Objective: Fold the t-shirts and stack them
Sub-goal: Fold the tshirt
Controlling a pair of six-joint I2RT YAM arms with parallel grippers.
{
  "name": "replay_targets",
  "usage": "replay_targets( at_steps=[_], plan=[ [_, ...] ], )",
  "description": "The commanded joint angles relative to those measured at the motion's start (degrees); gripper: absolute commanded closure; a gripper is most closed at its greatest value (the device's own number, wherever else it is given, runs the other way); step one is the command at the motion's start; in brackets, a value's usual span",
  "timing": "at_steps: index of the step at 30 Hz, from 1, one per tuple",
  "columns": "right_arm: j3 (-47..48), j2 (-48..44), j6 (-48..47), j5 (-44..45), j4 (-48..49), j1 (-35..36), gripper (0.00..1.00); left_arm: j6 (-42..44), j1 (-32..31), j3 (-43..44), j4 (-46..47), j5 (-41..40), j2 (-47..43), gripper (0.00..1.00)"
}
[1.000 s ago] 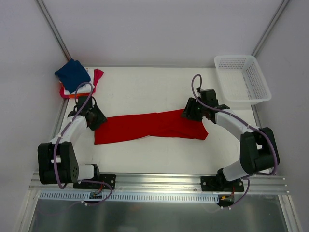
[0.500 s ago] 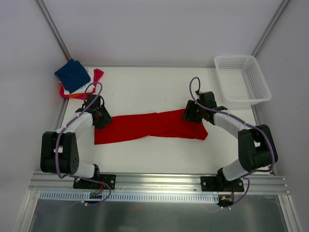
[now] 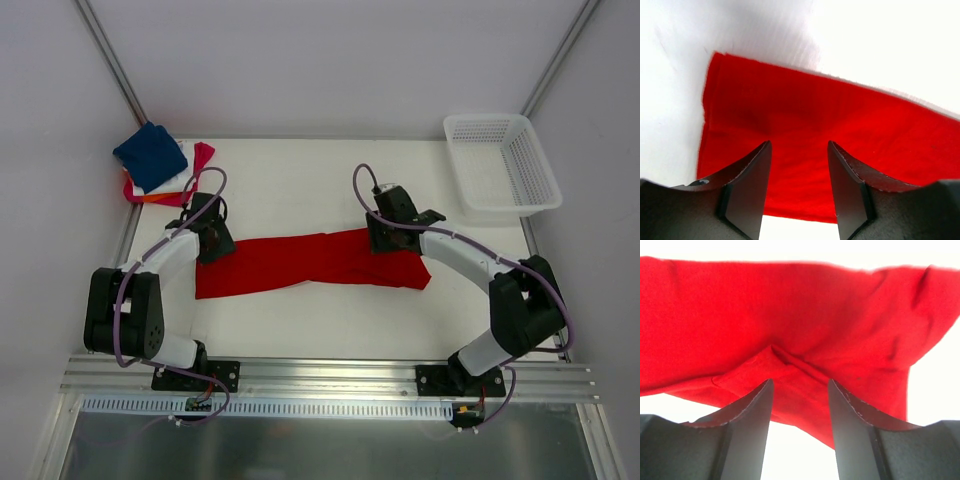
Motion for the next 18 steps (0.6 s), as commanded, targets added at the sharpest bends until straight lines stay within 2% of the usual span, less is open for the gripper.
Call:
replay_targets(
  at_steps=[1,13,18],
  plan=[
    [4.5,1.4,-5.8,9.3,-4.8,2.0,0.49,3.2,-0.8,3.8,-1.7,-4.0,0.5,0.51],
    [5.9,3.0,-8.9,14.4,-5.1,3.2,0.49,4.6,-2.7,4.4,-2.2,-5.6,2.5,0.5],
    [4.3,3.5,-8.2,13.7,-3.4,3.1,0.49,4.0,-3.2,2.7,-2.4,-5.1,1.9,0.5]
  ],
)
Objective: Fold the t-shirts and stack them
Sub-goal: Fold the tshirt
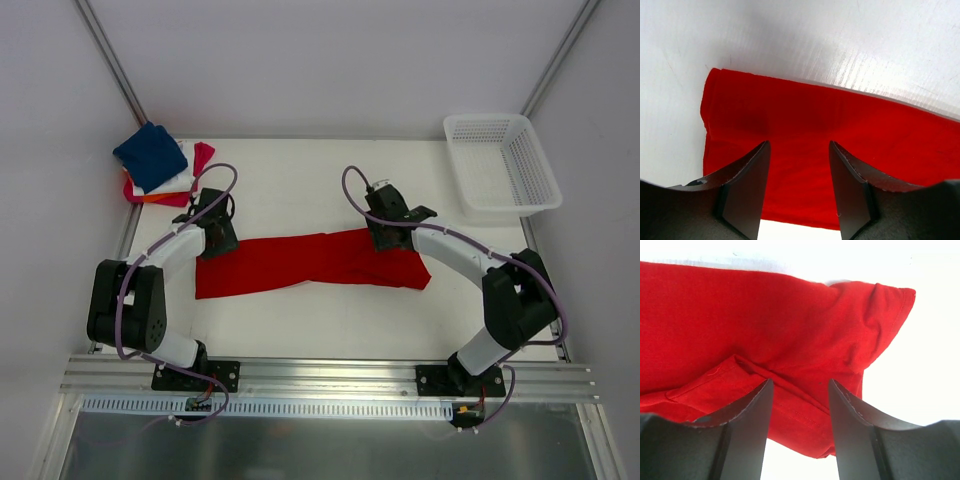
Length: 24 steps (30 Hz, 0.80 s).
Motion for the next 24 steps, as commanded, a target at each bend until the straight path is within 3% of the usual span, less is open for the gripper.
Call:
replay_targets(
  at_steps=[1,24],
  plan=[
    [-0.4,0.7,-0.7,1.2,0.6,0.4,0.49,0.3,-0.7,-1.0,-1.1,-0.4,-0.1,0.5],
    [-8.5,6.9,9.3,-4.4,11.9,-0.5,0.47,-0.5,-1.2,-1.4,-1.2,2.0,2.9,0.47]
  ],
)
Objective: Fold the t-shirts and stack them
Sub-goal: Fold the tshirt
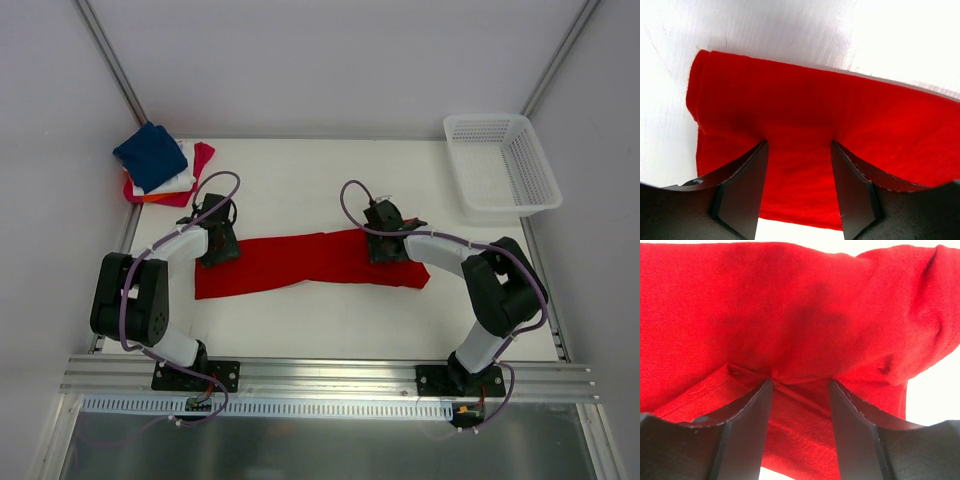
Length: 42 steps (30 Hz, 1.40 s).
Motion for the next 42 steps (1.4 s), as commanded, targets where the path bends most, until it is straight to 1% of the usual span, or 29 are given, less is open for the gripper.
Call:
replay_targets(
  at_steps=[1,9,16,21,25,30,34,37,42],
  plan=[
    [-0.7,1.7,2.3,-2.6,1.5,0.0,0.47,-0.3,-0.8,0.8,-0.9,2.3,1.3,0.47],
    [-0.7,0.2,2.4,-3.1,0.5,-0.4,0.46,-0.4,-0.8,3.8,-1.9,5.8,5.3,0.46],
    [0.7,-1.1,1.6,-3.9,-1.6,-1.8,0.46,-1.0,-0.8,3.8,-2.4,6.8,5.1,0.46],
    [2.7,0.0,0.7,-4.5,-3.5,-3.1,0.46,-1.8,-0.8,2.4,-3.4,7.8,4.0,0.47],
    [5.7,1.9,-0.3,-5.0,-5.0,-3.9,0.46,-3.9,-1.2,-0.1,-3.8,7.5,0.9,0.48],
    [8.9,3.6,-0.6,-5.4,-5.9,-4.5,0.46,-6.6,-1.3,-2.5,-4.0,8.9,-2.4,0.47],
    [12.3,5.8,-1.0,-6.2,-6.6,-5.0,0.45,-8.0,-2.4,-3.1,-3.9,8.6,-2.4,0.47],
    [15.3,7.7,-3.4,-6.8,-7.2,-5.2,0.45,-9.0,-3.5,-3.2,-4.0,8.4,-2.1,0.48],
    [20.8,10.7,-5.3,-7.4,-8.5,-6.1,0.45,-11.9,-7.2,-3.9,-3.9,6.6,-1.5,0.48]
  ],
)
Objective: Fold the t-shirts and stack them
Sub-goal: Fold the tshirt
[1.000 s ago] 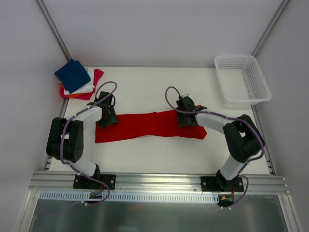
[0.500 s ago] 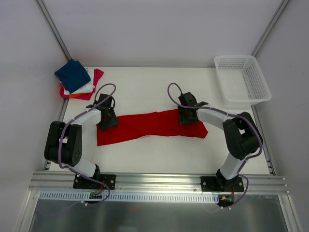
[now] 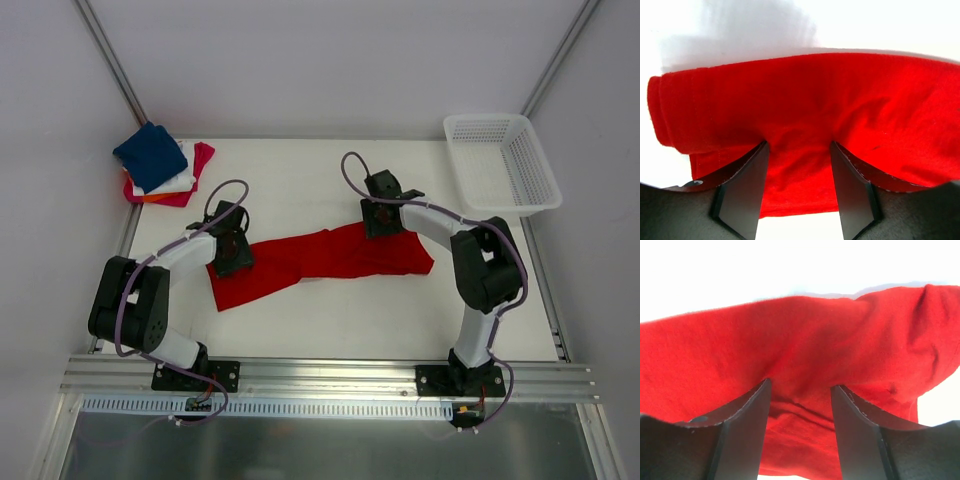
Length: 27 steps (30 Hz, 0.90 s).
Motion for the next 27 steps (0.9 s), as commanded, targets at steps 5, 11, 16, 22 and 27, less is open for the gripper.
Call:
replay_targets(
  at_steps=[5,11,16,22,27],
  plan=[
    [6.7,3.1,-2.0,-2.3,-2.6,-1.3,0.46,-6.1,-3.4,-2.7,-1.5,0.0,0.1,0.47],
    [2.3,0.5,-0.8,-2.2,-0.9,-1.3,0.45,-6.0,-3.5,-2.0,-1.5,-0.1,0.7,0.47],
    [2.9,3.8,-0.4,-4.0,-0.9,-2.0,0.45,-6.6,-4.4,-1.9,-1.5,-0.2,1.3,0.48],
    [5.4,5.7,-0.5,-5.2,-1.2,-2.7,0.45,-8.5,-5.4,-3.9,-1.5,-0.8,0.0,0.48],
    [9.5,8.2,-3.1,-5.7,-3.4,-2.8,0.45,-10.4,-6.2,-5.4,-1.4,-0.8,-1.4,0.48]
  ],
)
